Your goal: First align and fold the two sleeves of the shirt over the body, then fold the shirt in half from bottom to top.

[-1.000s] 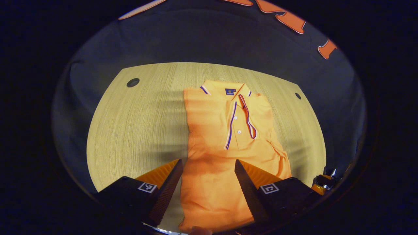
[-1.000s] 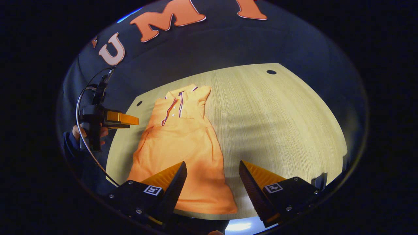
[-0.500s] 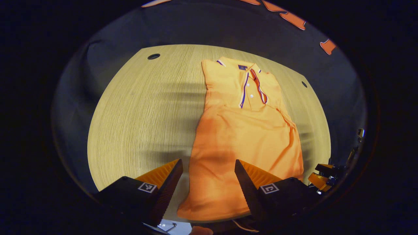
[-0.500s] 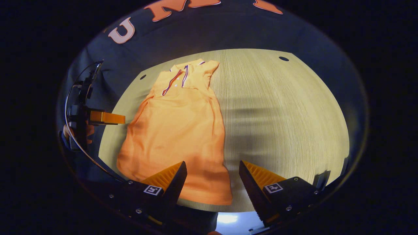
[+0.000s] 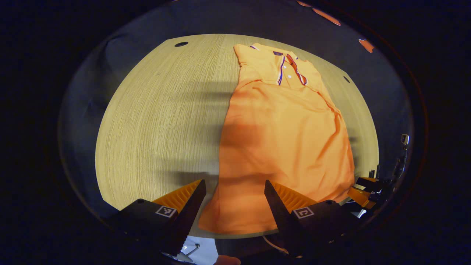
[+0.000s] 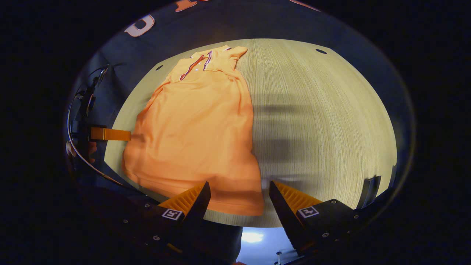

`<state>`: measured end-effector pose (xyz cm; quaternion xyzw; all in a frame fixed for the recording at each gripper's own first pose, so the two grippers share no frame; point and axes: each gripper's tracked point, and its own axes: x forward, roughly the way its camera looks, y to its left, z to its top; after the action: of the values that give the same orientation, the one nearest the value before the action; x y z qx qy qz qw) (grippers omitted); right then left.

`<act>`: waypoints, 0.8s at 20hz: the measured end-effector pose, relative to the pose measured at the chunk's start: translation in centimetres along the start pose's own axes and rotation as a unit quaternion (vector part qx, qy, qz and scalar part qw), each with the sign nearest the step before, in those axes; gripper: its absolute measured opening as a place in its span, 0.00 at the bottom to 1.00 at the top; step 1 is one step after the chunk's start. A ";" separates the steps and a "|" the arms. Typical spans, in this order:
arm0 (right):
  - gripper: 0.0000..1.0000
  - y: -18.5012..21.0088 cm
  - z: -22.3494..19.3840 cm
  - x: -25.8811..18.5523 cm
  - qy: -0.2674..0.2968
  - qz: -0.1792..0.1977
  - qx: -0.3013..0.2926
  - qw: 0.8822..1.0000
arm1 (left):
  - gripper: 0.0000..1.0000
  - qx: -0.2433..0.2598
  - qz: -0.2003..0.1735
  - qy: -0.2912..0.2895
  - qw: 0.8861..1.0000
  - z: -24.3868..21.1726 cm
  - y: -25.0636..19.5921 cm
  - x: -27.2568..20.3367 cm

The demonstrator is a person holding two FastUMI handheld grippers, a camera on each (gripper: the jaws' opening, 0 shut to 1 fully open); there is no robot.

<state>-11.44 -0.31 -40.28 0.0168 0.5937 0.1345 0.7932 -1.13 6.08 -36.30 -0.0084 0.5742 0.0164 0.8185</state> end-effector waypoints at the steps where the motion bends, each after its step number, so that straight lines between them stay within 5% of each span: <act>1: 0.98 0.2 -0.5 0.1 0.003 0.001 0.004 1.000 | 0.99 0.001 0.003 0.005 1.000 -0.6 0.0 0.1; 10: 0.96 0.5 -1.4 1.0 0.009 -0.028 -0.003 1.000 | 0.99 0.021 0.010 0.027 0.999 -4.7 0.1 1.2; 16: 0.74 0.1 -1.8 1.2 0.025 -0.066 -0.057 0.996 | 0.97 0.008 0.015 0.020 1.000 -5.1 1.3 1.1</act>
<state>-12.80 -0.18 -41.95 -0.0708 0.6041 0.1161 0.7852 -5.65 7.28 -39.06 0.0067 0.5904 0.0235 0.8067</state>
